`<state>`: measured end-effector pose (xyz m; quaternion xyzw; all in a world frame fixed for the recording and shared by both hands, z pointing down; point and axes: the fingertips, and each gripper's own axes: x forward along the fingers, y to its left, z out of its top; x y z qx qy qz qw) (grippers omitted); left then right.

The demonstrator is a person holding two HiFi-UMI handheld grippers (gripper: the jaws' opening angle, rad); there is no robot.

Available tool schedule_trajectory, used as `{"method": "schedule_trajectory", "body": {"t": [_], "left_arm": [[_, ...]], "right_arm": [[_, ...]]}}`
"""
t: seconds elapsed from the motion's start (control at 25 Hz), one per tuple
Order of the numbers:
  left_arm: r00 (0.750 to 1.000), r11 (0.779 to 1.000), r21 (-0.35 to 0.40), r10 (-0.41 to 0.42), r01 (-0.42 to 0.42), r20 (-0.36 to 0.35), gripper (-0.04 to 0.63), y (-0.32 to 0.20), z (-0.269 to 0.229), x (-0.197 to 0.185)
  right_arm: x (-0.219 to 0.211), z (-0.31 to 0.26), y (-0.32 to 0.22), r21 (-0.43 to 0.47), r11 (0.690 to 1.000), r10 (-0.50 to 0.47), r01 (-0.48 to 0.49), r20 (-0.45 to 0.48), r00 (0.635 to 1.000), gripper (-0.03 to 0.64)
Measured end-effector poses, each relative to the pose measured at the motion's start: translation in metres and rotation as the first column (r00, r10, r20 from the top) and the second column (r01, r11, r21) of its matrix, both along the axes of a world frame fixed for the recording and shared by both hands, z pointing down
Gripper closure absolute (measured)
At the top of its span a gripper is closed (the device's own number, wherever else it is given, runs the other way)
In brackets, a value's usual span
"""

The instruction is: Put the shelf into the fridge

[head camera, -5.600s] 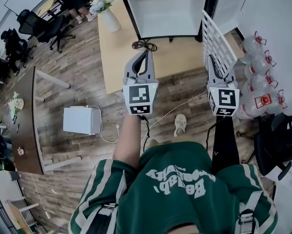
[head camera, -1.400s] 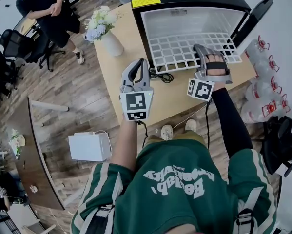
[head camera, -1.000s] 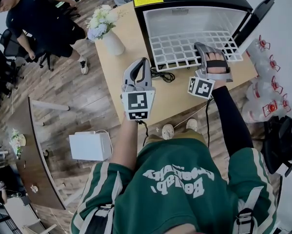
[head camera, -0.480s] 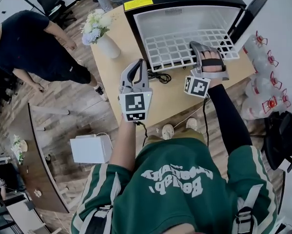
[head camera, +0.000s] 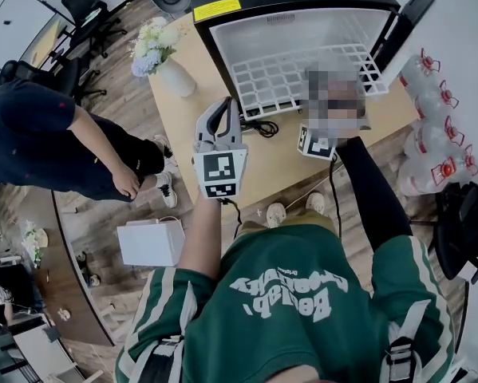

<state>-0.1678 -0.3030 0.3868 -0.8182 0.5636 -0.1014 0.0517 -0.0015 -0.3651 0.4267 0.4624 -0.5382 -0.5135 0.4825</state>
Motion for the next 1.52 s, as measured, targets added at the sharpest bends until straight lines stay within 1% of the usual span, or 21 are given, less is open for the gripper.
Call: {"method": "schedule_trajectory", "body": {"t": [0.4, 0.92, 1.2, 1.52], "left_arm": [[1.0, 1.0, -0.001, -0.015, 0.015, -0.008, 0.595, -0.003, 0.0, 0.002], [0.999, 0.999, -0.002, -0.034, 0.034, -0.005, 0.595, -0.003, 0.0, 0.0], [0.999, 0.999, -0.005, -0.052, 0.052, -0.004, 0.595, -0.005, 0.001, -0.002], [0.998, 0.997, -0.013, -0.07, 0.07, 0.006, 0.595, -0.007, 0.005, -0.007]], "right_arm": [[0.0, 0.005, -0.003, 0.048, 0.999, -0.016, 0.016, 0.007, 1.0, 0.575], [0.0, 0.006, -0.004, 0.063, 0.998, -0.024, 0.024, 0.008, 1.0, 0.577], [0.002, 0.006, -0.005, 0.092, 0.996, 0.005, -0.007, 0.013, 1.0, 0.577], [0.009, 0.006, -0.007, 0.091, 0.993, 0.069, -0.072, 0.034, 0.997, 0.58]]}}
